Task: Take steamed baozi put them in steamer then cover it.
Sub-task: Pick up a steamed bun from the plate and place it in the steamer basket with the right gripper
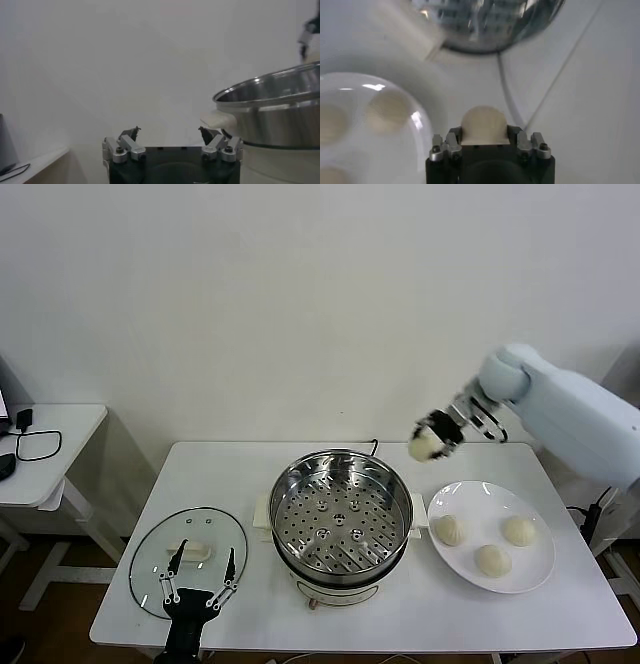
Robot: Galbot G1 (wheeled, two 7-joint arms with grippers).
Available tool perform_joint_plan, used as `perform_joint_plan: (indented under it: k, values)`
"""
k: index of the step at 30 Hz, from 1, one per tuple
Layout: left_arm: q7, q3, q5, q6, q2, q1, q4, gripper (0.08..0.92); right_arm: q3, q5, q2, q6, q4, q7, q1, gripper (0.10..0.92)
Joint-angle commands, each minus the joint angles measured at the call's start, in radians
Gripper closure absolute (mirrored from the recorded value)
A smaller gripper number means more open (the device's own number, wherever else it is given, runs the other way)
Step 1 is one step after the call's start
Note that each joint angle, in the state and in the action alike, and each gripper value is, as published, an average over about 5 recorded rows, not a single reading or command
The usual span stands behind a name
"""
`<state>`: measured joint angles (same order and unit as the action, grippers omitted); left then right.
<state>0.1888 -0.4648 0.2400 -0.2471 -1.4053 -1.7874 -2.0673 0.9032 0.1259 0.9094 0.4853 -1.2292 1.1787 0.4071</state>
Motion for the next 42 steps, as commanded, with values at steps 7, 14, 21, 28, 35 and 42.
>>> perform_joint_plan:
  k: [7,14,21,28,35,42]
  values:
    - [0.004,-0.01,-0.003,-0.004,0.001,-0.009,-0.009,0.177,0.1,0.113,0.186,0.184,-0.16,-0.001,0.029,0.397]
    - [0.006,-0.016,-0.005,-0.005,0.001,-0.013,-0.013,0.177,0.092,0.193,0.211,0.186,-0.115,0.01,-0.05,0.397]
    - [0.007,-0.022,-0.008,-0.006,0.001,-0.011,-0.01,0.177,0.089,0.226,0.218,0.186,-0.077,0.022,-0.091,0.397]
    - [0.008,-0.027,-0.011,-0.008,0.001,-0.01,-0.008,0.177,0.084,0.244,0.241,0.192,-0.04,0.021,-0.115,0.393]
    - [0.009,-0.034,-0.015,-0.01,0.002,-0.009,-0.008,0.177,0.08,0.263,0.251,0.192,-0.036,0.008,-0.122,0.307]
    - [0.009,-0.033,-0.015,-0.009,0.001,-0.009,-0.009,0.177,0.078,0.139,0.174,0.128,-0.114,0.03,-0.062,0.205]
